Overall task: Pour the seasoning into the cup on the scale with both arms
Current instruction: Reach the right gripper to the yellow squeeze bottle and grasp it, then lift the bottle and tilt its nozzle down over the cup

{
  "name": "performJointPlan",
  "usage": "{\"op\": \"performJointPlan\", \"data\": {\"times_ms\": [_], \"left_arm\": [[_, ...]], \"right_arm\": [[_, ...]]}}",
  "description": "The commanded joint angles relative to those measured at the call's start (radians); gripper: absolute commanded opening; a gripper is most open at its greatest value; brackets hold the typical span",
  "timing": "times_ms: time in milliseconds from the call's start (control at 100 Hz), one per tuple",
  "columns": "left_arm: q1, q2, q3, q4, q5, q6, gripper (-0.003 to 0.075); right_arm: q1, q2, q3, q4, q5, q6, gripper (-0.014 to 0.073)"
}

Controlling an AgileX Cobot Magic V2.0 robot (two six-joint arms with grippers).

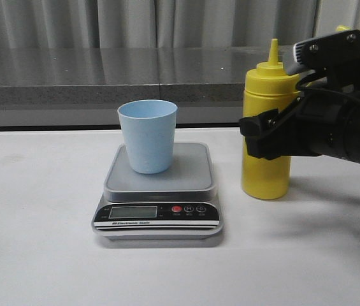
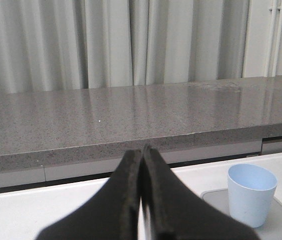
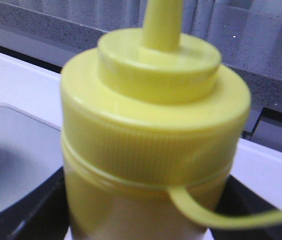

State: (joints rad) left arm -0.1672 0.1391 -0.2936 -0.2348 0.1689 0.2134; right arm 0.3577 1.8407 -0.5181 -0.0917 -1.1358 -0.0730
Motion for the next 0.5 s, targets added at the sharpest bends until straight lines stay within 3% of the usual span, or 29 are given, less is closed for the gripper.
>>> {"op": "performJointPlan", "data": {"times_ms": [0, 180, 490], "left_arm": [[0.002, 0.01, -0.026, -0.013, -0.074, -0.003, -0.002], [0.002, 0.01, -0.026, -0.013, -0.074, -0.003, -0.002], [0.002, 0.01, -0.026, -0.013, -0.074, -0.003, -0.002]], "right_arm": [[-0.003, -0.044, -0.019, -0.019, -0.154, -0.009, 0.0258], [-0.003, -0.112, -0.041, -0.133, -0.021, -0.047, 0.0258], [-0.001, -0.259, -0.201, -0.252, 0.539, -0.121, 0.0258]]}}
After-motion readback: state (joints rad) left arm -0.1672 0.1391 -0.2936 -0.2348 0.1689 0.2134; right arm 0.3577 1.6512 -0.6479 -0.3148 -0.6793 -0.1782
